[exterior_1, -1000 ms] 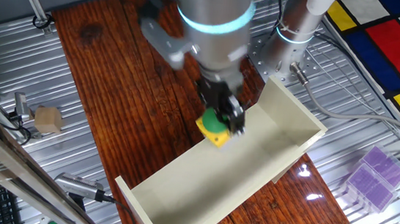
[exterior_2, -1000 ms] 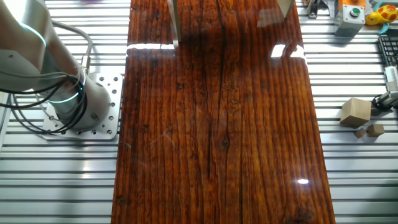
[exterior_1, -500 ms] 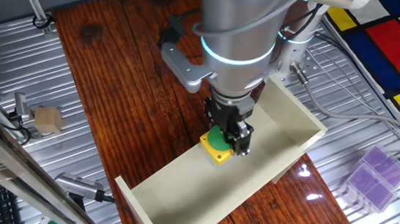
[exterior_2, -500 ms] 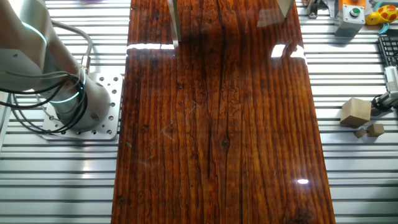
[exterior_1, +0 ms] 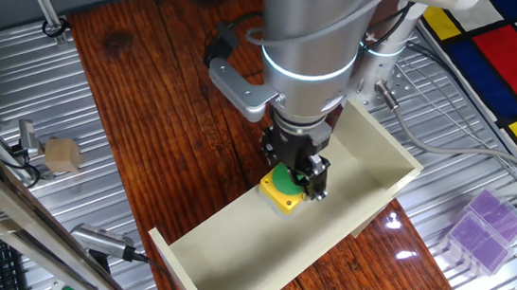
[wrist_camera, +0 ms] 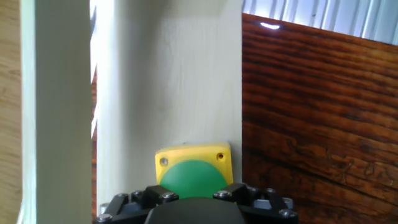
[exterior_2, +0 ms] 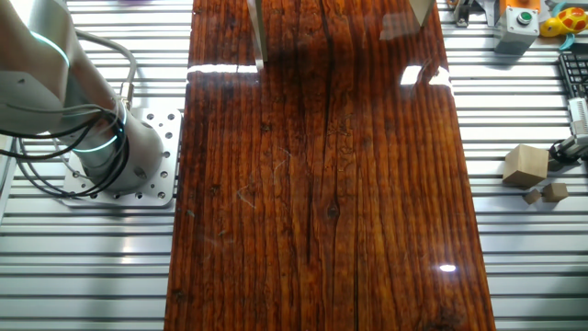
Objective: Put the object on the shelf
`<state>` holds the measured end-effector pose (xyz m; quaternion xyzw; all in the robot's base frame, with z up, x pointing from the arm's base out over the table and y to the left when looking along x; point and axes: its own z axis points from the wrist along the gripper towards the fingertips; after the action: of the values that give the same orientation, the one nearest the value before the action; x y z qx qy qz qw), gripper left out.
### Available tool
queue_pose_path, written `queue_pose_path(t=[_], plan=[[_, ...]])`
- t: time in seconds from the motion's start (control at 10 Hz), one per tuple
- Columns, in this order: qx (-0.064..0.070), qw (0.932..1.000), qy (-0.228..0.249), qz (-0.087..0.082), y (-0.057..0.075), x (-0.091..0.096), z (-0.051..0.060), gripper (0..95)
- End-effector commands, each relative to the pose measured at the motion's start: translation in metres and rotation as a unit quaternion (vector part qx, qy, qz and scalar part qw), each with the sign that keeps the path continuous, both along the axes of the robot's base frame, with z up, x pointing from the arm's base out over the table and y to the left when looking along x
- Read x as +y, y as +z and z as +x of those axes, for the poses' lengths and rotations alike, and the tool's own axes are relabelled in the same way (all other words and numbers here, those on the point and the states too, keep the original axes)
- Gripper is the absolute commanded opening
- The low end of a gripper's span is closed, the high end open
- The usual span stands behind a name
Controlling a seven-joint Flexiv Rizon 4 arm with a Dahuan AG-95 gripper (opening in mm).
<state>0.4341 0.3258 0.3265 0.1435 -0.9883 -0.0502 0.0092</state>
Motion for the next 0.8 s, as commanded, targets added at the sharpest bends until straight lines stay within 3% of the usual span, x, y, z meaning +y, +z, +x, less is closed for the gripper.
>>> queue_pose_path(t=[0.1, 0.3, 0.4, 0.5, 0.6, 0.8], plan=[[0.006, 1.0000, 0.005, 0.004, 0.004, -0.003, -0.002, 76.0], [0.021, 0.9995, 0.013, 0.019, 0.028, -0.015, -0.006, 76.0], [0.030, 0.9991, 0.019, 0.022, 0.044, -0.029, -0.009, 76.0], [0.032, 0.9990, 0.023, 0.022, 0.047, -0.035, -0.009, 76.0], [0.035, 0.9991, 0.022, 0.010, 0.057, -0.063, -0.010, 0.0], [0.041, 0.9985, 0.035, 0.010, 0.051, -0.103, -0.007, 0.0]])
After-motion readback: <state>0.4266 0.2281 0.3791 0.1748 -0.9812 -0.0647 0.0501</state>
